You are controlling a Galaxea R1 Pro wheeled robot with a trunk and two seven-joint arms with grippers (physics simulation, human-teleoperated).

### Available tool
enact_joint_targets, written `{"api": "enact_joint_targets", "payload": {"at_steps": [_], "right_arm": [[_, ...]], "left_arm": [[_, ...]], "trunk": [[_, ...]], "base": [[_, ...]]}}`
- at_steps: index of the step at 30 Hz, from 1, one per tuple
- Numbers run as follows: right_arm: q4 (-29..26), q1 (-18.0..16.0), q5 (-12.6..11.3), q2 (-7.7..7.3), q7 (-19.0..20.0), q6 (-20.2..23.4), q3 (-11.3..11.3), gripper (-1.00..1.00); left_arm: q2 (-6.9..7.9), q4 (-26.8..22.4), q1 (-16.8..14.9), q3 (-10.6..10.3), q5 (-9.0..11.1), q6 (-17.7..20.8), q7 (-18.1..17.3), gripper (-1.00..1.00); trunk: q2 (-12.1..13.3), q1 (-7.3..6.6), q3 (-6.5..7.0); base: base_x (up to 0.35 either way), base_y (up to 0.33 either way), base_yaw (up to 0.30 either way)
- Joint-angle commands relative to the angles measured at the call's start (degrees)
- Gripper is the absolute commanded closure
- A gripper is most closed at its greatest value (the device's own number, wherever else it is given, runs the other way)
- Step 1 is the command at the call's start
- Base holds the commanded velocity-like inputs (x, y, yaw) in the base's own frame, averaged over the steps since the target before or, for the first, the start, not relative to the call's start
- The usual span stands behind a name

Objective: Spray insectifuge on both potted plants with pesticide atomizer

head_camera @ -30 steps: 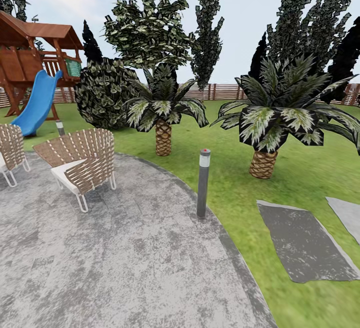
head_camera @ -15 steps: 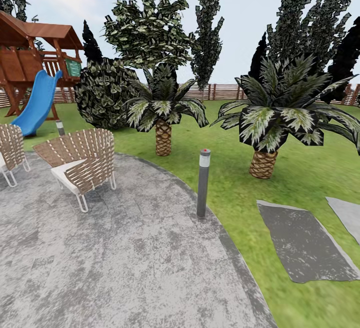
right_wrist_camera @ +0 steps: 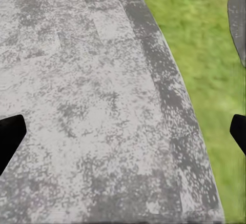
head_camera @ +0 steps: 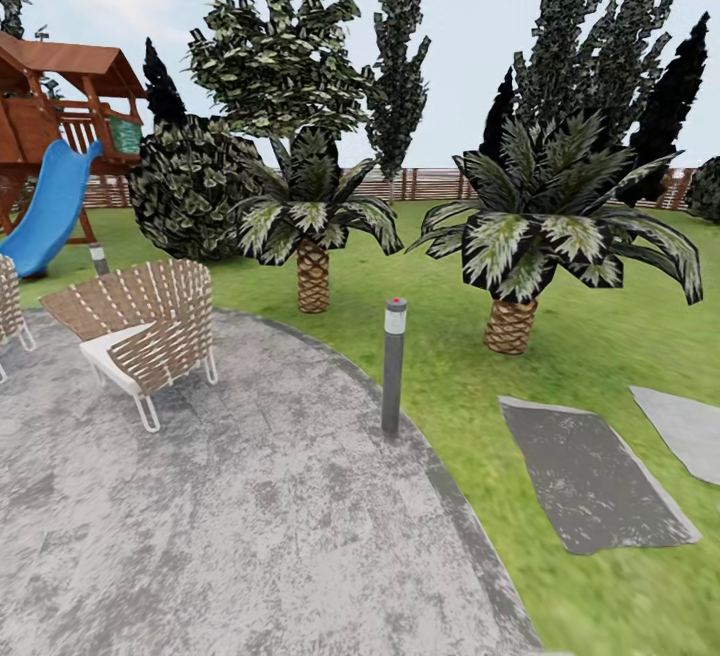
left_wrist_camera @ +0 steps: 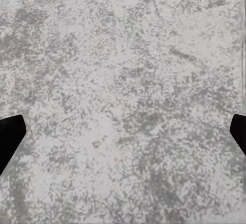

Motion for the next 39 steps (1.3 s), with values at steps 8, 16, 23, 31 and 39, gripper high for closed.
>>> {"api": "enact_joint_targets", "payload": {"at_steps": [8, 16, 23, 31, 39], "right_arm": [[0.1, -0.1, -0.1, -0.04, -0.1, -0.2, -0.1, -1.00], [0.2, -0.1, -0.1, -0.08, -0.1, -0.2, -0.1, -1.00], [0.2, -0.1, -0.1, -0.08, -0.1, -0.2, -0.1, -1.00], [0.2, -0.1, -0.2, -0.06, -0.1, -0.2, -0.1, -1.00], [0.2, -0.1, -0.2, -0.07, -0.1, -0.2, -0.1, -1.00]], "left_arm": [[-0.03, -0.1, -0.1, 0.0, 0.4, -0.3, -0.1, -1.00], [-0.39, 0.0, -0.3, 0.0, 0.5, -0.2, 0.0, -1.00], [-0.49, 0.0, -0.4, 0.0, 0.5, -0.2, 0.0, -1.00], [-0.49, 0.0, -0.5, 0.0, 0.5, -0.2, 0.0, -1.00], [-0.49, 0.0, -0.5, 0.0, 0.5, -0.2, 0.0, -1.00]], "trunk": [[-0.8, 0.44, -0.66], [-4.0, 2.19, -2.59], [-6.8, 3.73, -4.35], [-10.1, 5.49, -6.39], [-13.3, 7.24, -8.43]], "base": [[0.000, 0.000, -0.293], [0.000, 0.000, -0.239], [0.000, 0.000, -0.205], [0.000, 0.000, -0.194], [0.000, 0.000, -0.194]]}}
